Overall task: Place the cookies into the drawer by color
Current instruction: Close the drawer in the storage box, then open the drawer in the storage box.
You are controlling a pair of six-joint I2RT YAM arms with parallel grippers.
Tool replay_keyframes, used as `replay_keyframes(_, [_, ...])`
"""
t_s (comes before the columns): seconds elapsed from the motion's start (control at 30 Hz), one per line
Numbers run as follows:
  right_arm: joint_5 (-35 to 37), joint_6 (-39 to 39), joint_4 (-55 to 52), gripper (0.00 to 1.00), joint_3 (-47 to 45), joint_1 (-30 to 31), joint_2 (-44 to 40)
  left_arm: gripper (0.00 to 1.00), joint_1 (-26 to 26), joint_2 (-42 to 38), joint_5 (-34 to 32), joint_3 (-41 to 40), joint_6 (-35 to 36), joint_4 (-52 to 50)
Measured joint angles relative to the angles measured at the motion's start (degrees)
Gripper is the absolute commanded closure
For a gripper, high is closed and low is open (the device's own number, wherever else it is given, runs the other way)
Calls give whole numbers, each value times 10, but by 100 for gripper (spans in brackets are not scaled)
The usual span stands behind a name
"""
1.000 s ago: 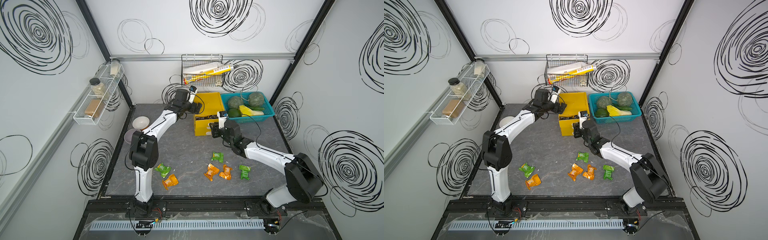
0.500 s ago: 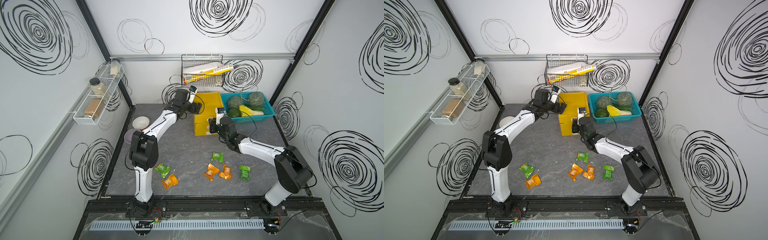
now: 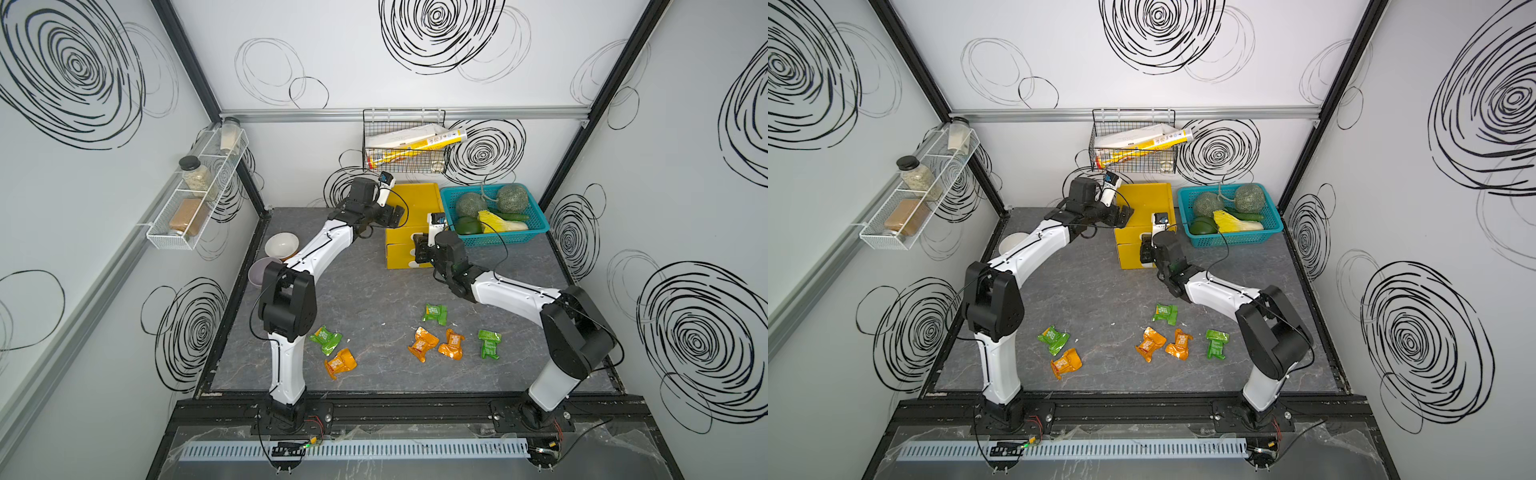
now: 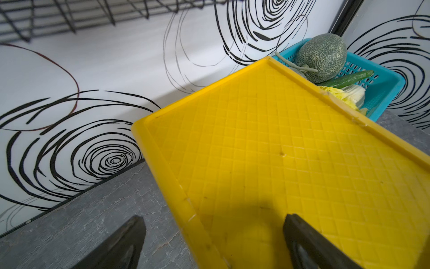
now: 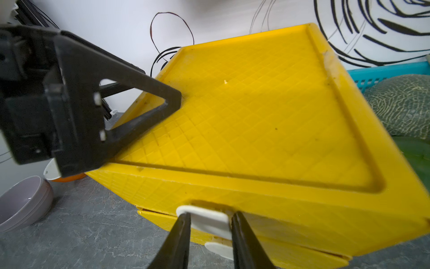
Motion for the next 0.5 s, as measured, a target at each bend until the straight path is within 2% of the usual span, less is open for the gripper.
replay_keyframes(0.23, [-25, 40, -9, 56, -55, 1, -68, 1, 0, -2, 2, 0, 0, -3])
replay_keyframes(0.5, [-44, 136, 10, 47, -143, 1, -118, 1, 0, -4, 2, -4, 0, -3])
